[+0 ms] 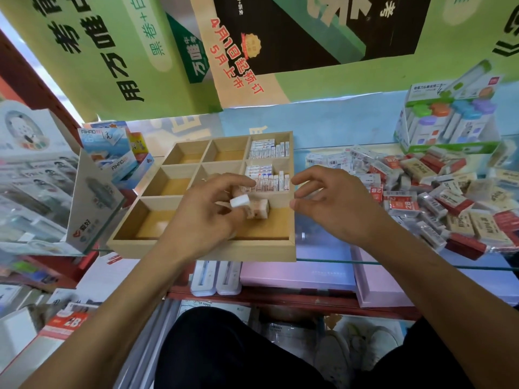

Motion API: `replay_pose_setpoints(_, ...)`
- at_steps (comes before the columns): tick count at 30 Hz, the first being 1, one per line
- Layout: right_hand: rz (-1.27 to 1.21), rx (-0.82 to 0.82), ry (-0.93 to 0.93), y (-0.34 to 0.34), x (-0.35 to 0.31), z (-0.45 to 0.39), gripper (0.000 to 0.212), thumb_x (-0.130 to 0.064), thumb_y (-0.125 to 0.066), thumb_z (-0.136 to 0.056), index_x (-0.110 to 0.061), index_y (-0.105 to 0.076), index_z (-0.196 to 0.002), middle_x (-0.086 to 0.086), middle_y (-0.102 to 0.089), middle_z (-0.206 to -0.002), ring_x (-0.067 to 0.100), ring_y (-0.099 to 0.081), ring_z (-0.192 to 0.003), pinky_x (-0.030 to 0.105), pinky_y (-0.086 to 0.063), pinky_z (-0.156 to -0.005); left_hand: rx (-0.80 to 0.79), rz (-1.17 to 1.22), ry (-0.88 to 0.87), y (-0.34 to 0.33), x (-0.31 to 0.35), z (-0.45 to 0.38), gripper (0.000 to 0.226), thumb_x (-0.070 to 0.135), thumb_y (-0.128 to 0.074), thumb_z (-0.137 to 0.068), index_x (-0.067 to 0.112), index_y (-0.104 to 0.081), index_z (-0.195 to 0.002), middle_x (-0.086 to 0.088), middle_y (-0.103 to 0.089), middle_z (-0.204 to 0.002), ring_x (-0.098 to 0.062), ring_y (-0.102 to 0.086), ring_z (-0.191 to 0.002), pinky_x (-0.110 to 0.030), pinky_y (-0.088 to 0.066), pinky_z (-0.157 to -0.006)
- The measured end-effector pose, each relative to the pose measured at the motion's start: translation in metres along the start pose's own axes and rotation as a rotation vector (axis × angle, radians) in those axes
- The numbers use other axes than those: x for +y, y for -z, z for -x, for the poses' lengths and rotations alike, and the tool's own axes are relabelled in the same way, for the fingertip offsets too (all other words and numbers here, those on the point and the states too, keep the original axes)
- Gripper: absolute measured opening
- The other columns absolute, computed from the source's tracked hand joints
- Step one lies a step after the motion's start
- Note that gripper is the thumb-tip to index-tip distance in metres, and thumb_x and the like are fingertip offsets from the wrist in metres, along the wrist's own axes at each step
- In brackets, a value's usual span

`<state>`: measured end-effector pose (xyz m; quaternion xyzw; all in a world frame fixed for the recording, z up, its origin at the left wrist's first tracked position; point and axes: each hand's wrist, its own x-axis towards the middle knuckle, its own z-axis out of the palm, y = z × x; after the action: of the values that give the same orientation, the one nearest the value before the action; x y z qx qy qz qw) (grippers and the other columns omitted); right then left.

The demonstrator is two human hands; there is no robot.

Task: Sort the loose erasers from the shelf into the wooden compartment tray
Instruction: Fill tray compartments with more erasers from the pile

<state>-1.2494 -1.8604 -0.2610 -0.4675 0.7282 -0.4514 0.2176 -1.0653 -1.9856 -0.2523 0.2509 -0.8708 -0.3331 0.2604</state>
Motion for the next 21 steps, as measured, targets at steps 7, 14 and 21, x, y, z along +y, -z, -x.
replay_pose_setpoints(7,0.031,0.031,0.004,0.001,0.001,0.000,0.021,-0.021,-0.073,-0.081,-0.028,-0.066,-0.100,-0.015,-0.066,-0.089,-0.002,-0.060,-0.074,0.002,-0.041,-0.057,-0.206,-0.421,-0.169,-0.013,0.005,-0.009,0.026,0.016,-0.086,-0.068,0.021,-0.067,-0.086,0.014,-0.059,-0.078,-0.001,-0.056,-0.076,-0.010,-0.043,-0.064)
replay_pose_setpoints(14,0.058,0.016,0.021,0.008,0.003,0.002,0.015,-0.024,-0.074,-0.082,-0.028,-0.067,-0.096,-0.019,-0.063,-0.082,-0.005,-0.058,-0.070,0.001,-0.040,-0.056,-0.313,-0.599,-0.240,-0.012,0.001,-0.020,0.024,0.005,-0.070,-0.075,0.020,-0.074,-0.093,0.002,-0.071,-0.096,-0.016,-0.064,-0.087,-0.029,-0.051,-0.079)
replay_pose_setpoints(21,0.079,-0.012,0.034,0.010,0.005,0.003,0.012,-0.024,-0.071,-0.083,-0.029,-0.068,-0.094,-0.016,-0.066,-0.083,-0.008,-0.056,-0.069,0.000,-0.036,-0.057,-0.414,-0.655,-0.123,-0.012,0.007,-0.027,0.028,0.032,-0.080,-0.076,0.025,-0.072,-0.102,0.008,-0.071,-0.097,-0.005,-0.061,-0.081,-0.026,-0.052,-0.078)
